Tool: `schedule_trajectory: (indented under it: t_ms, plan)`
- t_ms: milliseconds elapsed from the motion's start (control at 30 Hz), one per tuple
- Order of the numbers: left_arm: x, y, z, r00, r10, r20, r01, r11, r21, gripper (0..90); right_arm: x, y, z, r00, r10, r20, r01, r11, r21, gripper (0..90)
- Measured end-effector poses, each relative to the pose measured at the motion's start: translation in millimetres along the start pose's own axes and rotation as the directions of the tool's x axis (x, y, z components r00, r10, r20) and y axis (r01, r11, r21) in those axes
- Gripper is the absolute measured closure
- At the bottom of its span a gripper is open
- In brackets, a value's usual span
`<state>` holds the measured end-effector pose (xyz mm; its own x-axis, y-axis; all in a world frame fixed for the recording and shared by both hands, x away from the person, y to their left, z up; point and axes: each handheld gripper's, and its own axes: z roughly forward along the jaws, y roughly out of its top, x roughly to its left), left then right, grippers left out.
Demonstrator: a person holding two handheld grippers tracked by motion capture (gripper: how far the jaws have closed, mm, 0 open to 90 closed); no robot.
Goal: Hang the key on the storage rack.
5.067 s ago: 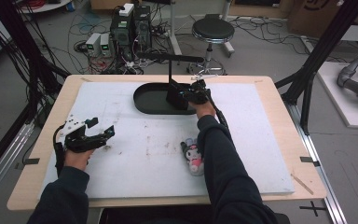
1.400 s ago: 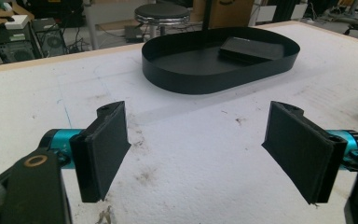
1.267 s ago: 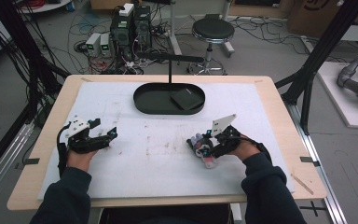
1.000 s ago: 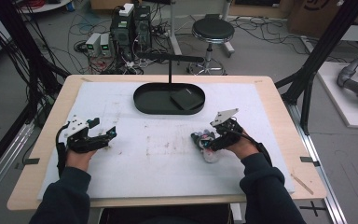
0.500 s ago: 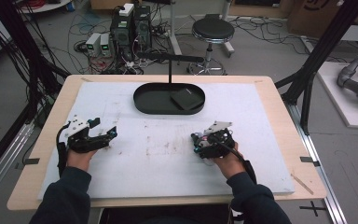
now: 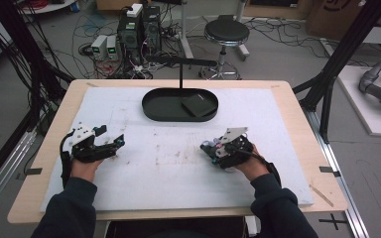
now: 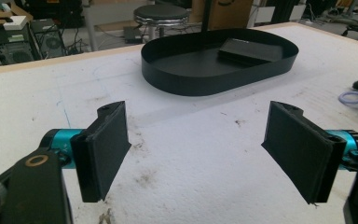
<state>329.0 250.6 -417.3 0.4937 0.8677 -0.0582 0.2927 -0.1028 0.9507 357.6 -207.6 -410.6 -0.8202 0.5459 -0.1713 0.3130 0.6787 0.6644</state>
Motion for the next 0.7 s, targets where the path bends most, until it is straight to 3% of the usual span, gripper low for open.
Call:
schedule_trajectory:
  t_ms: [67, 167, 267, 367, 433, 567, 700]
  plan:
    - [-0.2, -0.1, 0.1, 1.0000, 0.001, 0.001, -0.001, 1.0000, 0.001, 21.7, -1.5, -0.9, -5.9, 0.9977, 0.066, 0.014, -0.066, 0.998, -0.016, 19.4]
    - [-1.0, 0.1, 0.4, 1.0000, 0.003, 0.002, -0.003, 1.0000, 0.000, 21.8, 1.4, -5.9, -5.2, 0.9926, 0.119, 0.022, -0.119, 0.993, 0.006, 19.4]
    - [-1.1, 0.2, 0.4, 1.0000, 0.005, 0.002, -0.005, 1.0000, 0.002, 21.9, 9.5, -11.5, 4.6, 0.9904, 0.130, 0.047, -0.133, 0.988, 0.072, 20.0]
    - [-1.0, 0.2, 0.2, 1.0000, 0.004, 0.002, -0.004, 1.0000, 0.001, 21.8, 11.6, -14.3, 11.1, 0.9815, 0.185, 0.050, -0.189, 0.977, 0.097, 26.7]
    - [-0.7, -0.1, 0.4, 1.0000, -0.001, 0.002, 0.001, 1.0000, -0.001, 21.9, 10.2, -13.9, 11.4, 0.9826, 0.175, 0.062, -0.181, 0.979, 0.093, 28.0]
    - [-0.2, -0.2, 0.4, 1.0000, 0.000, 0.001, 0.000, 1.0000, 0.003, 21.8, 6.8, -14.5, 9.1, 0.9832, 0.178, 0.039, -0.181, 0.980, 0.083, 32.2]
    - [-0.3, -0.3, 0.8, 1.0000, -0.001, 0.001, 0.001, 1.0000, 0.001, 21.9, 1.5, -6.3, 0.1, 0.9885, 0.147, 0.035, -0.147, 0.989, 0.007, 32.9]
